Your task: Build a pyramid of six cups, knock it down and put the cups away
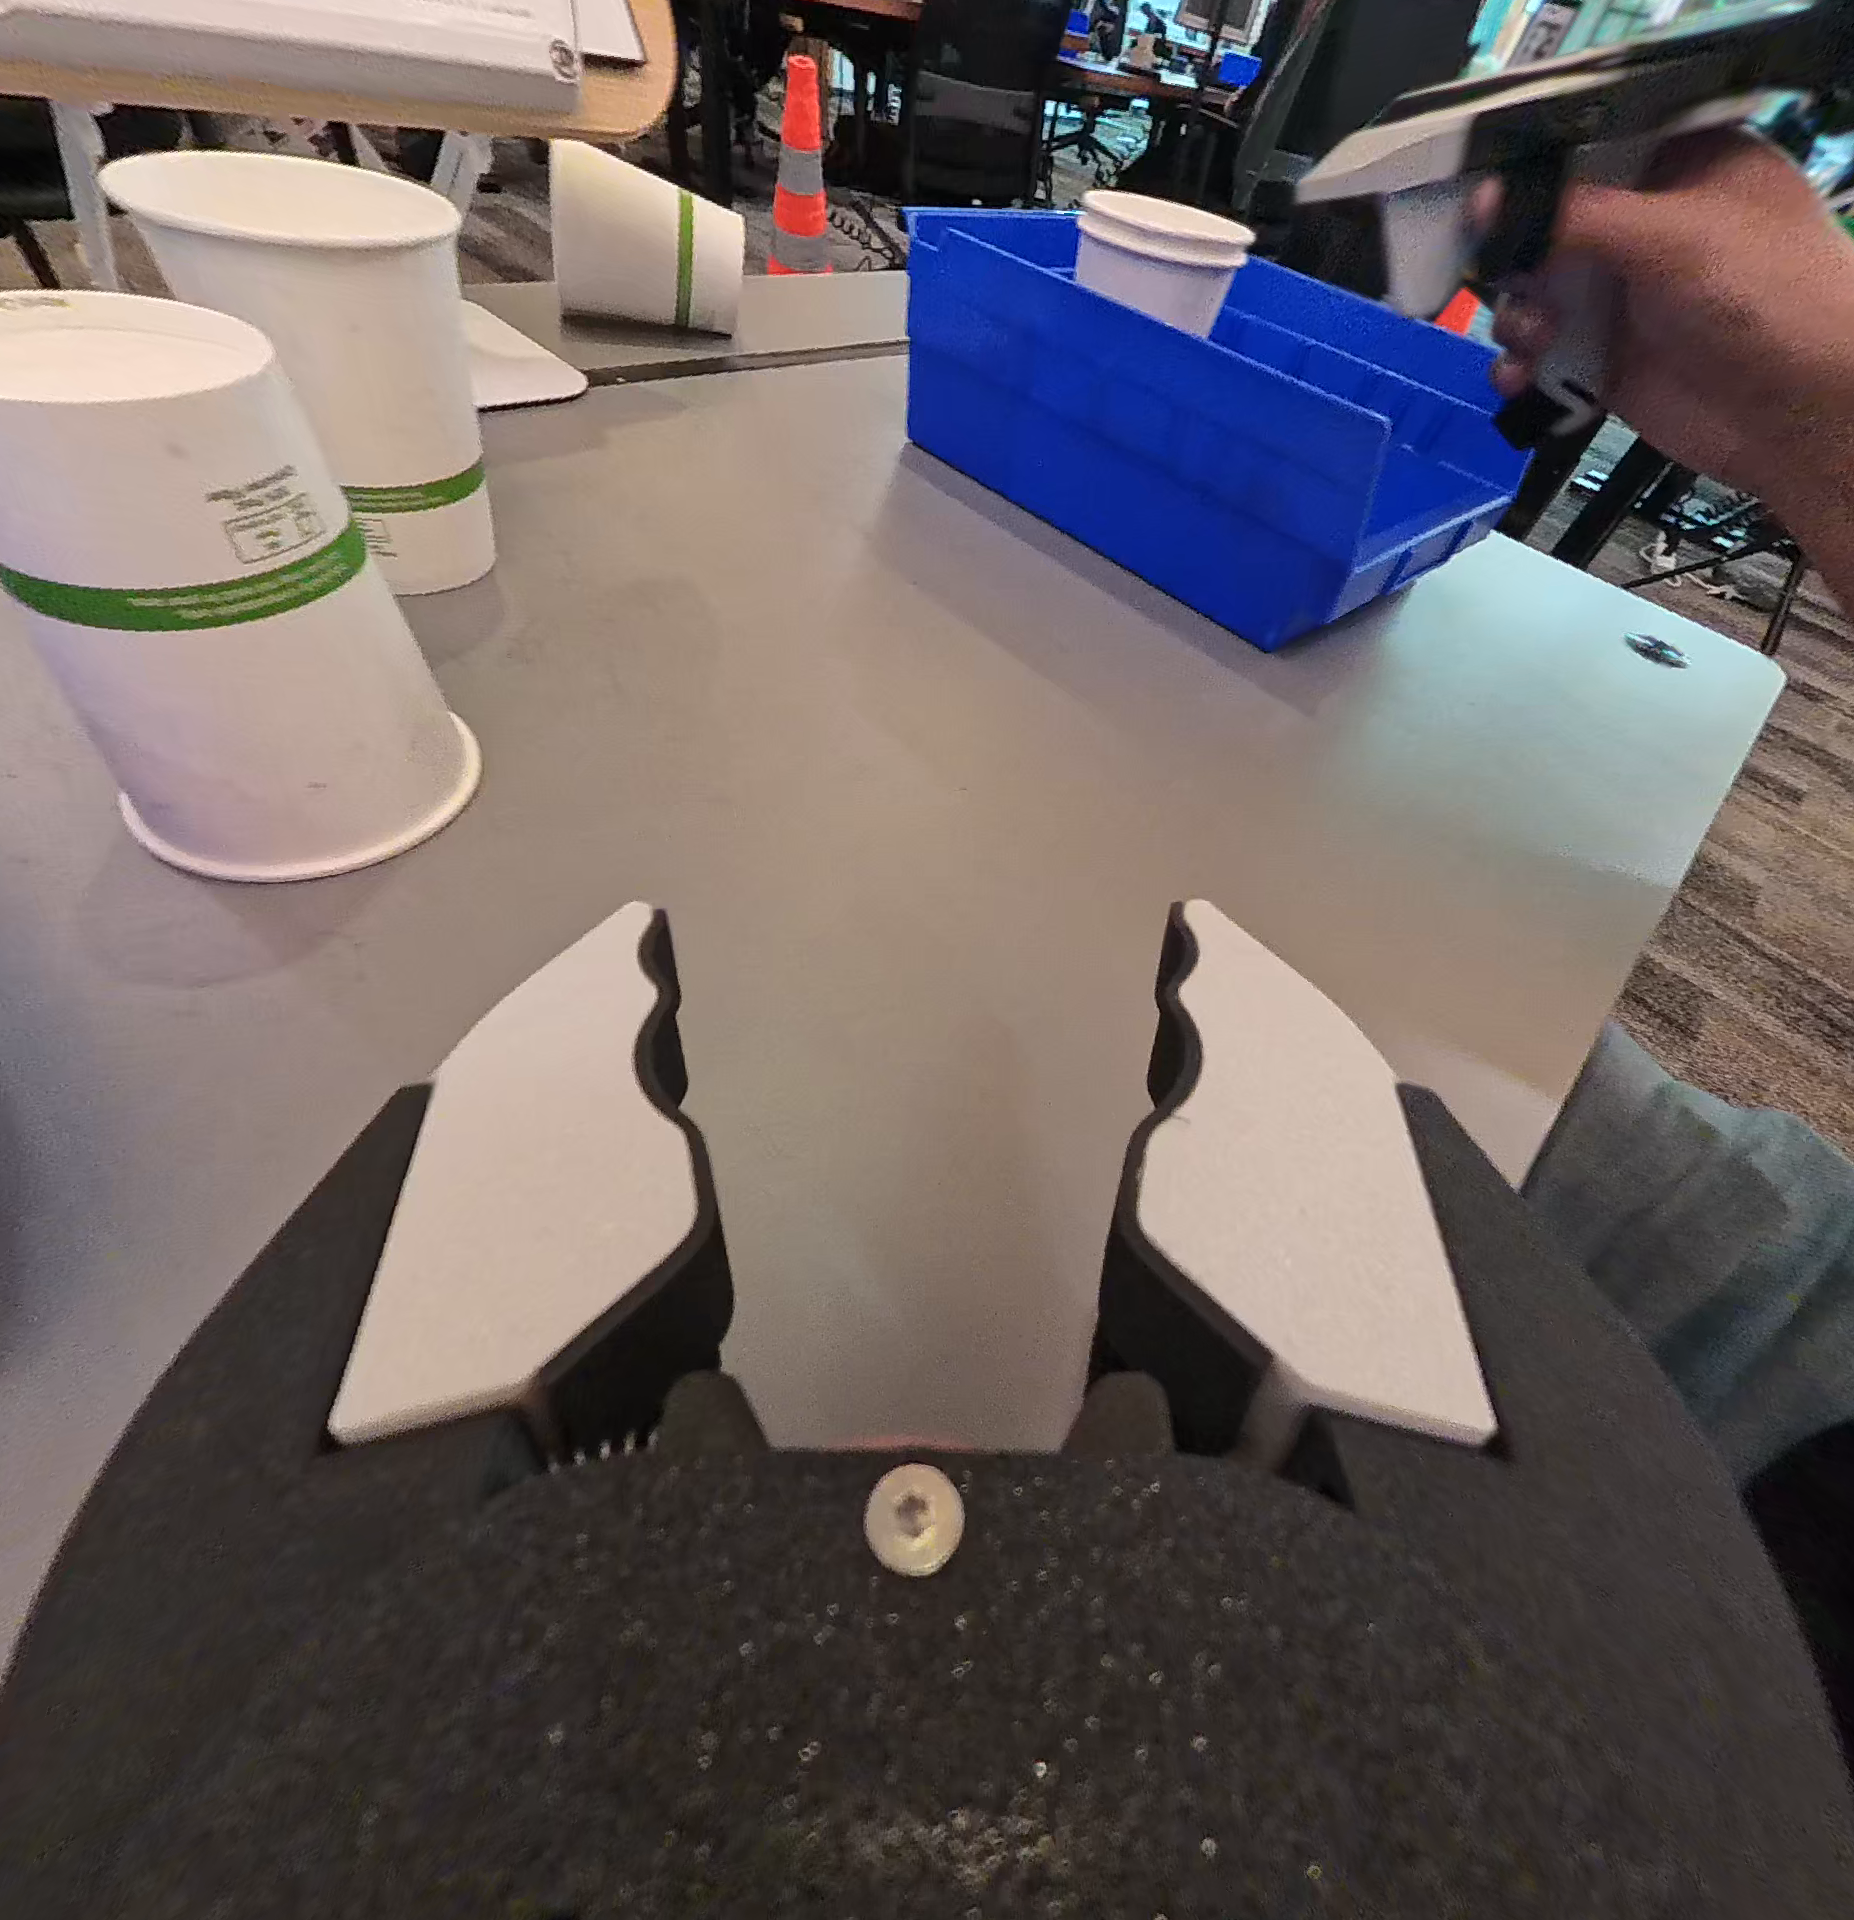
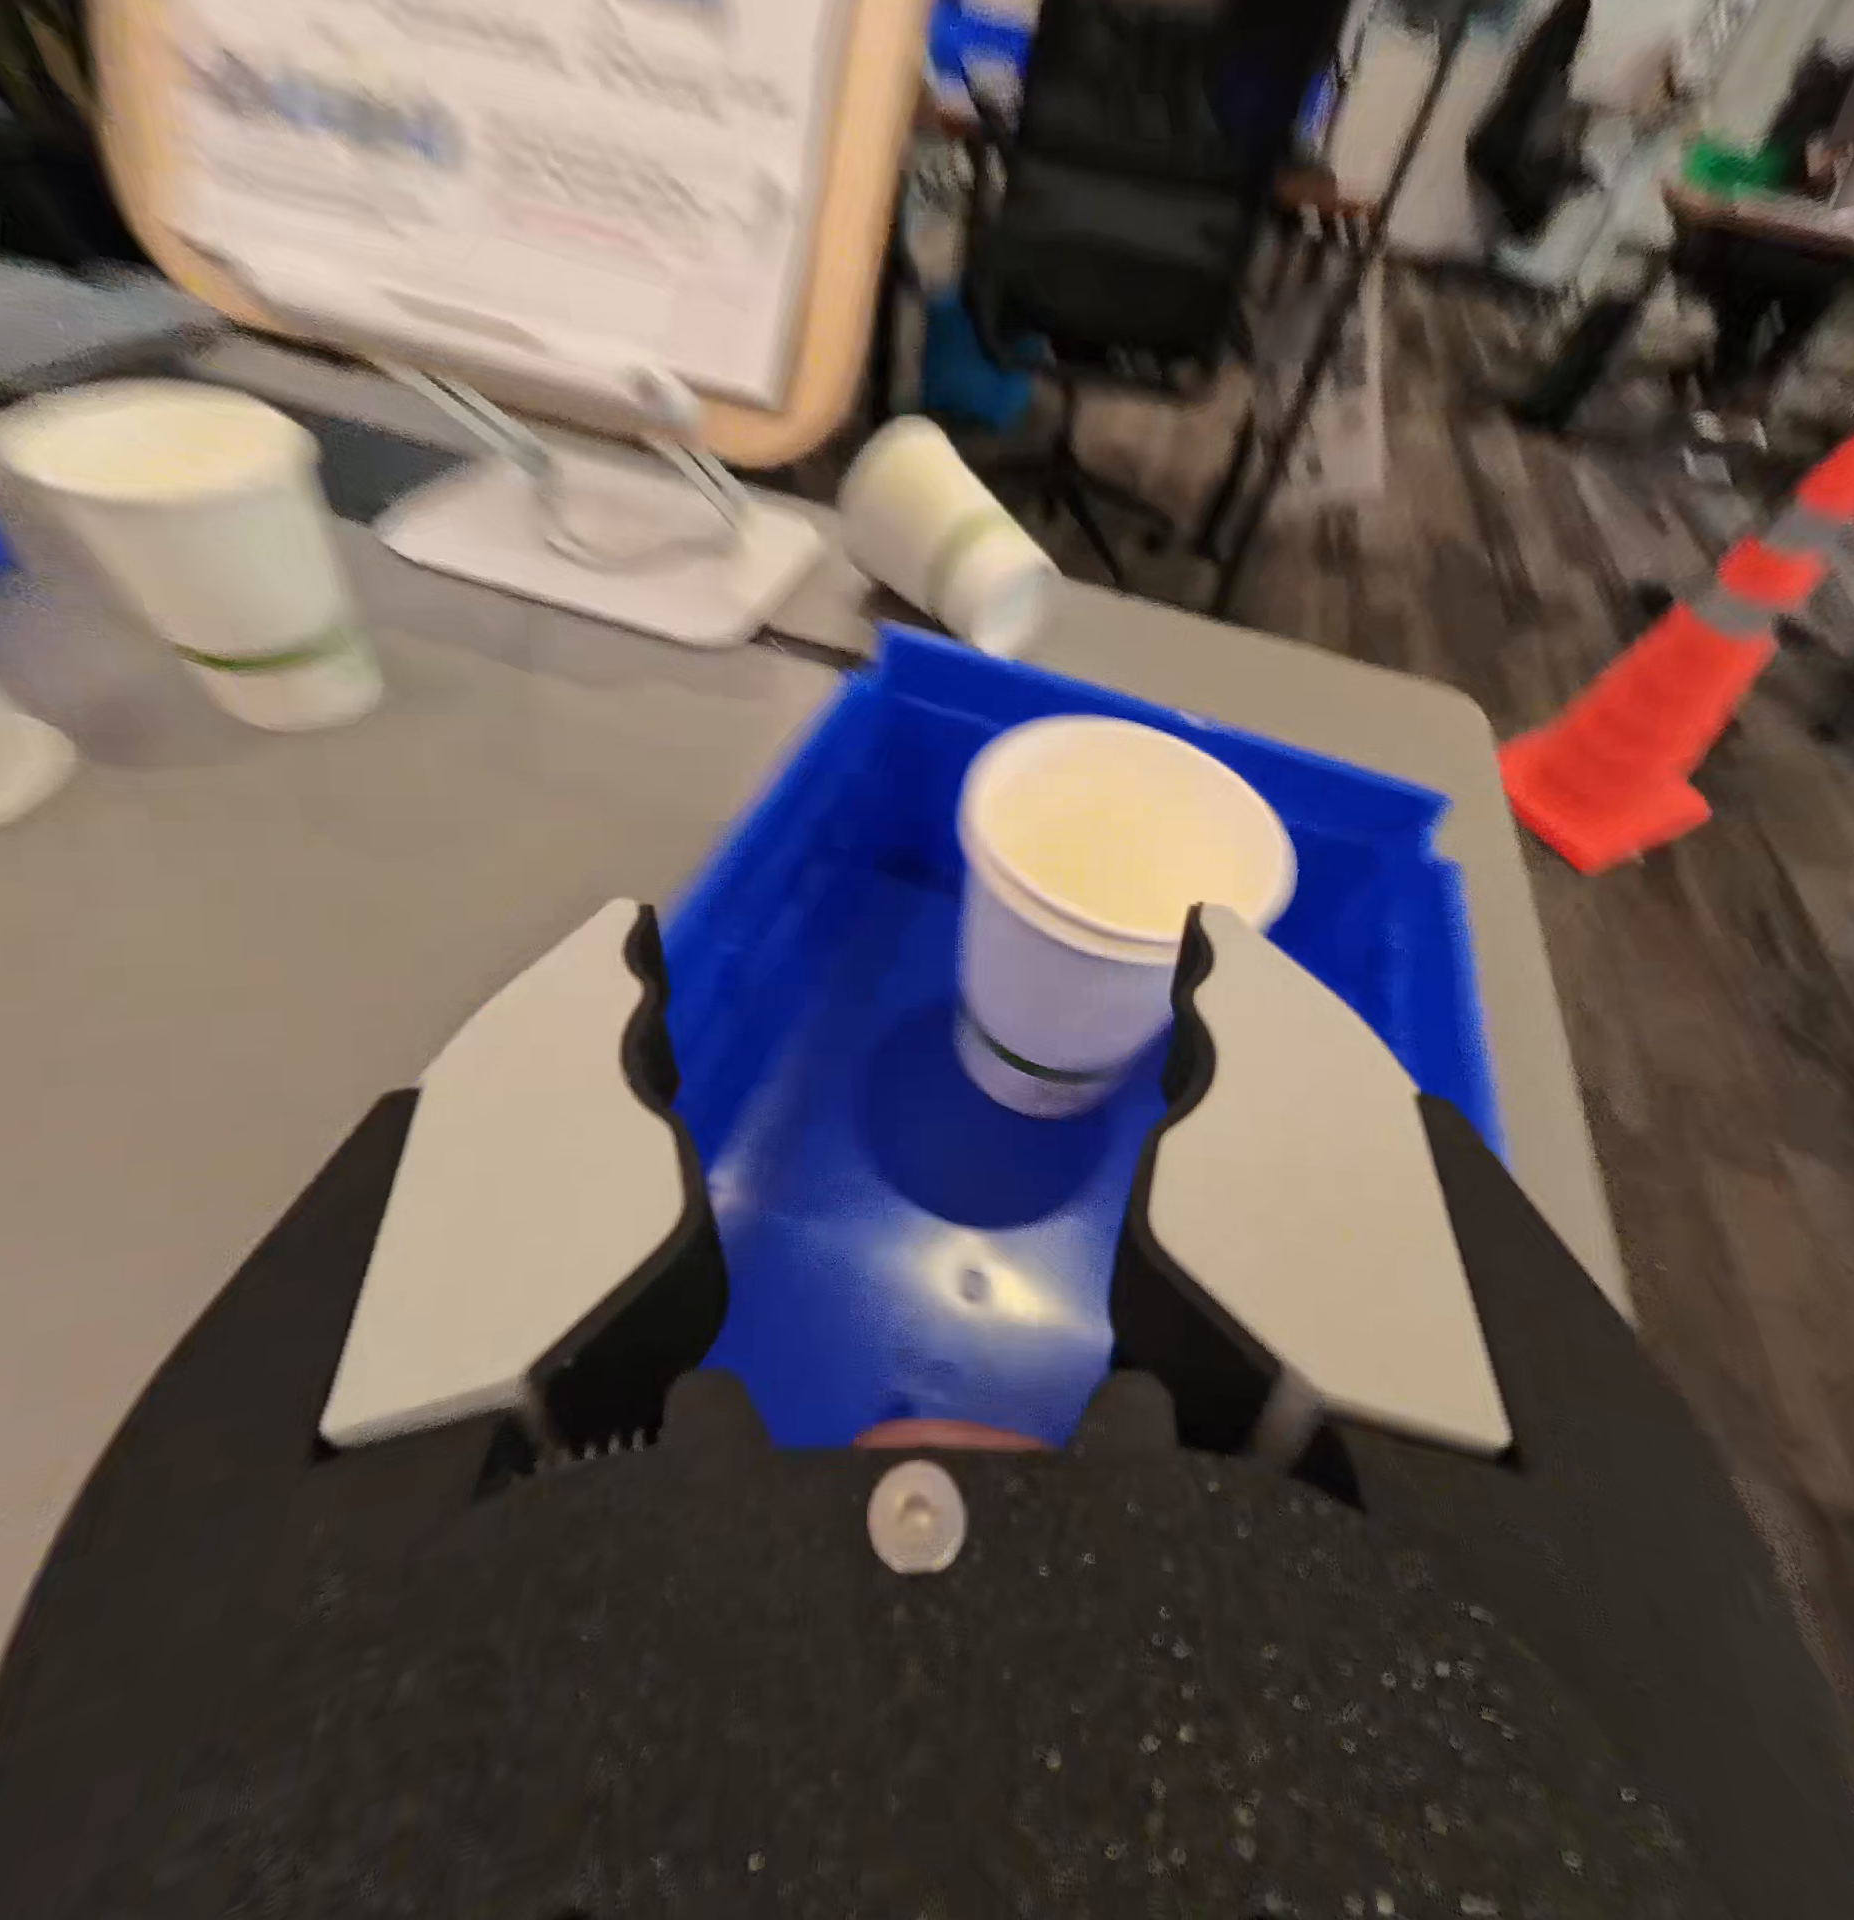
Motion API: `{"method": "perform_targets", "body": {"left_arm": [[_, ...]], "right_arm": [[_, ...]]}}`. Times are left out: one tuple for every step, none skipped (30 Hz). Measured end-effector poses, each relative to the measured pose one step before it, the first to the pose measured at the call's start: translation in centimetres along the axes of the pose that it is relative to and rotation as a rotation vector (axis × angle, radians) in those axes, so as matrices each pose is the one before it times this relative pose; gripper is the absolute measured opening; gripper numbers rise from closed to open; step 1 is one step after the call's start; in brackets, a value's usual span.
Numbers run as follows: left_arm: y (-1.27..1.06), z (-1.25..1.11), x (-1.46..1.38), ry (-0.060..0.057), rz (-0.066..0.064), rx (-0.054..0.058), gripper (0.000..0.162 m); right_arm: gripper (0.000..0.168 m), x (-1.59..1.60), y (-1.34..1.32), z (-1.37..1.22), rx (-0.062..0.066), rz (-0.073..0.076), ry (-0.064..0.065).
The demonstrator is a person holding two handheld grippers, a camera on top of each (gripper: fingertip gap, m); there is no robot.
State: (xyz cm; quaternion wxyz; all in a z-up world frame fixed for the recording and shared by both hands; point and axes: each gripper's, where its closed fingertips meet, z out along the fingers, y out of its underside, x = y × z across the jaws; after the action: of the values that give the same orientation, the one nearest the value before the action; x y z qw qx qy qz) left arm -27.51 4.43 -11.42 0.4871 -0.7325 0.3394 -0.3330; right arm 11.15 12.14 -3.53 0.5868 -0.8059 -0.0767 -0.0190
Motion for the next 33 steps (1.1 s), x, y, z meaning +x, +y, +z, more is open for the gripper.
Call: {"method": "perform_targets", "body": {"left_arm": [[-0.056, -0.029, -0.323, -0.0143, -0.0065, 0.0033, 0.087], [-0.017, -0.055, -0.338, -0.0153, -0.0082, 0.0011, 0.087], [-0.062, -0.088, -0.445, -0.0221, -0.0070, 0.0041, 0.087], [-0.125, -0.101, -0.495, -0.0251, -0.0045, 0.0084, 0.087], [-0.090, -0.059, -0.439, -0.0207, -0.0041, 0.0050, 0.088], [-0.074, -0.001, -0.493, -0.0236, -0.0042, 0.0035, 0.088], [-0.089, 0.089, -0.591, -0.0295, -0.0046, 0.0039, 0.088], [-0.155, 0.226, -0.584, -0.0292, -0.0018, 0.0034, 0.089], [-0.224, 0.400, -0.607, -0.0305, 0.0019, 0.0031, 0.089], [-0.277, 0.585, -0.810, -0.0440, 0.0041, 0.0012, 0.089], [-0.347, 0.738, -0.888, -0.0494, 0.0115, 0.0014, 0.090], [-0.371, 0.919, -0.796, -0.0450, 0.0189, -0.0002, 0.093], [-0.200, 1.017, -0.794, -0.0465, 0.0198, -0.0124, 0.095], [-0.254, 1.031, -0.719, -0.0426, 0.0147, -0.0108, 0.095], [-0.453, 1.087, -0.530, -0.0300, 0.0081, -0.0014, 0.095], [-0.541, 1.069, -0.499, -0.0265, 0.0047, -0.0032, 0.095], [-0.660, 0.977, -0.603, -0.0337, 0.0040, 0.0030, 0.096], [-0.597, 0.943, -0.525, -0.0283, 0.0076, 0.0017, 0.096], [-0.515, 0.880, -0.425, -0.0204, 0.0077, 0.0007, 0.096], [-0.416, 0.813, -0.408, -0.0164, -0.0011, -0.0011, 0.096], [-0.278, 0.789, -0.246, -0.0028, -0.0139, -0.0064, 0.097], [-0.259, 0.685, -0.210, 0.0017, -0.0272, -0.0059, 0.097], [-0.167, 0.619, -0.278, -0.0016, -0.0257, -0.0046, 0.095], [0.075, 0.575, -0.308, -0.0044, -0.0201, -0.0155, 0.091], [0.211, 0.520, -0.267, -0.0019, -0.0195, -0.0193, 0.086], [0.224, 0.481, -0.072, 0.0087, -0.0155, -0.0144, 0.082], [0.150, 0.391, 0.078, 0.0170, -0.0159, -0.0079, 0.077], [0.045, 0.261, 0.214, 0.0247, -0.0091, -0.0008, 0.073], [-0.053, 0.068, 0.116, 0.0136, 0.0010, 0.0009, 0.073], [-0.049, -0.065, 0.100, 0.0116, -0.0031, -0.0039, 0.073], [-0.215, -0.201, 0.311, 0.0287, -0.0126, 0.0055, 0.073], [-0.499, -0.388, 0.332, 0.0334, -0.0239, 0.0195, 0.073], [-0.882, -0.554, 0.627, 0.0548, -0.0295, 0.0371, 0.073]], "right_arm": [[0.091, -2.088, -0.639, -1.013, 0.0732, 0.0116, -0.0405], [0.090, -2.249, -0.369, -0.809, 0.0612, 0.0203, -0.0495], [0.088, -2.093, -0.034, -0.666, 0.0504, 0.0336, -0.0419], [0.086, -1.825, 0.266, -0.559, 0.0407, 0.0415, -0.0322], [0.084, -1.764, 0.494, -0.375, 0.0253, 0.0320, -0.0401], [0.086, -1.486, 0.708, -0.209, -0.0002, 0.0112, -0.0340], [0.087, -0.955, 0.774, -0.165, -0.0186, -0.0094, -0.0108], [0.086, -0.605, 0.595, -0.138, -0.0154, -0.0136, 0.0019], [0.085, -0.716, 0.441, -0.044, -0.0089, -0.0054, -0.0141], [0.084, -0.736, 0.418, 0.063, -0.0088, 0.0018, -0.0225], [0.084, -0.527, 0.372, 0.140, -0.0093, 0.0022, -0.0133], [0.084, -0.418, 0.256, 0.196, -0.0045, -0.0046, -0.0110], [0.084, -0.322, 0.170, 0.211, -0.0054, -0.0080, -0.0079], [0.084, -0.293, 0.137, 0.217, -0.0065, -0.0043, -0.0084], [0.084, -0.376, 0.072, 0.185, -0.0046, 0.0039, -0.0156], [0.084, -0.425, 0.018, 0.137, -0.0013, 0.0075, -0.0202], [0.084, -0.360, 0.024, 0.073, -0.0007, 0.0038, -0.0149], [0.083, -0.227, 0.043, 0.019, -0.0029, -0.0056, -0.0057], [0.083, -0.097, 0.041, -0.025, -0.0038, -0.0137, 0.0029], [0.083, -0.099, 0.037, -0.041, -0.0045, -0.0164, 0.0017], [0.083, -0.120, 0.008, -0.046, -0.0040, -0.0146, -0.0013], [0.083, -0.096, 0.008, -0.044, -0.0034, -0.0117, -0.0004], [0.082, -0.046, -0.013, -0.030, -0.0020, -0.0088, 0.0023], [0.082, -0.048, 0.006, -0.035, -0.0009, -0.0031, 0.0008], [0.082, -0.104, 0.013, -0.020, -0.0009, 0.0020, -0.0038], [0.082, -0.121, 0.067, 0.010, -0.0016, 0.0042, -0.0050], [0.082, -0.093, 0.127, 0.041, -0.0028, 0.0043, -0.0030], [0.082, -0.090, 0.184, 0.079, -0.0048, 0.0035, -0.0033], [0.081, -0.111, 0.233, 0.139, -0.0066, 0.0069, -0.0049], [0.081, -0.187, 0.215, 0.195, -0.0070, 0.0134, -0.0098], [0.081, -0.290, 0.180, 0.255, -0.0053, 0.0173, -0.0153], [0.081, -0.295, 0.098, 0.313, -0.0013, 0.0184, -0.0171], [0.081, -0.299, -0.027, 0.379, 0.0036, 0.0204, -0.0185]]}}
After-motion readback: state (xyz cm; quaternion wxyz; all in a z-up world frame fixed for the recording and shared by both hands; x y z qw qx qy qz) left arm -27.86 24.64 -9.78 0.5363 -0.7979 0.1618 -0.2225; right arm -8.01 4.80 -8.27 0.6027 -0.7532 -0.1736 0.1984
